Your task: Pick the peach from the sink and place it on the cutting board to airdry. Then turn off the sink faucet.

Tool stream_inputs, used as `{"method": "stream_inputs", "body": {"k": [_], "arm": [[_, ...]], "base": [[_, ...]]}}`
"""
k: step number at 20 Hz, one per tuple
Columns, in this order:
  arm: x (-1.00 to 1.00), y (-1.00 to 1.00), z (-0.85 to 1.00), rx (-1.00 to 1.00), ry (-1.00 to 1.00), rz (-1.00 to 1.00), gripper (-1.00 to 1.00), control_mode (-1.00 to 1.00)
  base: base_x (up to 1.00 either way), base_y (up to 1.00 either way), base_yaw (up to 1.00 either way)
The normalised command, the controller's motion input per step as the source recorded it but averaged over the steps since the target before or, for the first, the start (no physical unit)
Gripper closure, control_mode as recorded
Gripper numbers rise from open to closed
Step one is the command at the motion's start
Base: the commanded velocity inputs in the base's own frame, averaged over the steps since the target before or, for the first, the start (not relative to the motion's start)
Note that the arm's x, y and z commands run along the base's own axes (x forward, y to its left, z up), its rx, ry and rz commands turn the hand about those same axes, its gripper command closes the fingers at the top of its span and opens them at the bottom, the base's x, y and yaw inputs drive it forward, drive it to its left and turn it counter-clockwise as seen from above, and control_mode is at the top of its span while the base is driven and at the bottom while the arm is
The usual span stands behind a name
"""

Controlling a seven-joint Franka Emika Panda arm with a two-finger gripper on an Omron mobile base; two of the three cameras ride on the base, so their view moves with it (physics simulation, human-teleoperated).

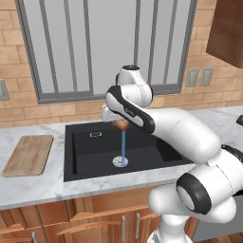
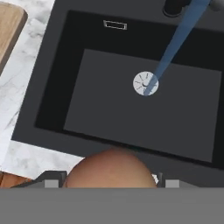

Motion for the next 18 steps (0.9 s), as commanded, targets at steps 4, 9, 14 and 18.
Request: {"method": "stream_inputs", "body": {"k": [4,9,14,18], "arm": [[-0.33,0.55,0.00,0.00,0.03,0.00,1.00,-1.00],[-0.31,0.61,0.00,0.01,0.02,0.00,1.00,-1.00],[-0.10,0.62,0.03,0.00,0.00,0.02,1.00,-1.00],[0.00,0.52,0.10,0.00,0.00,0.04,1.00,-1.00]], "base": [[0.00,0.00,0.00],[0.00,0.00,0.00],[0.00,0.00,0.00],[0.00,0.00,0.00]]}}
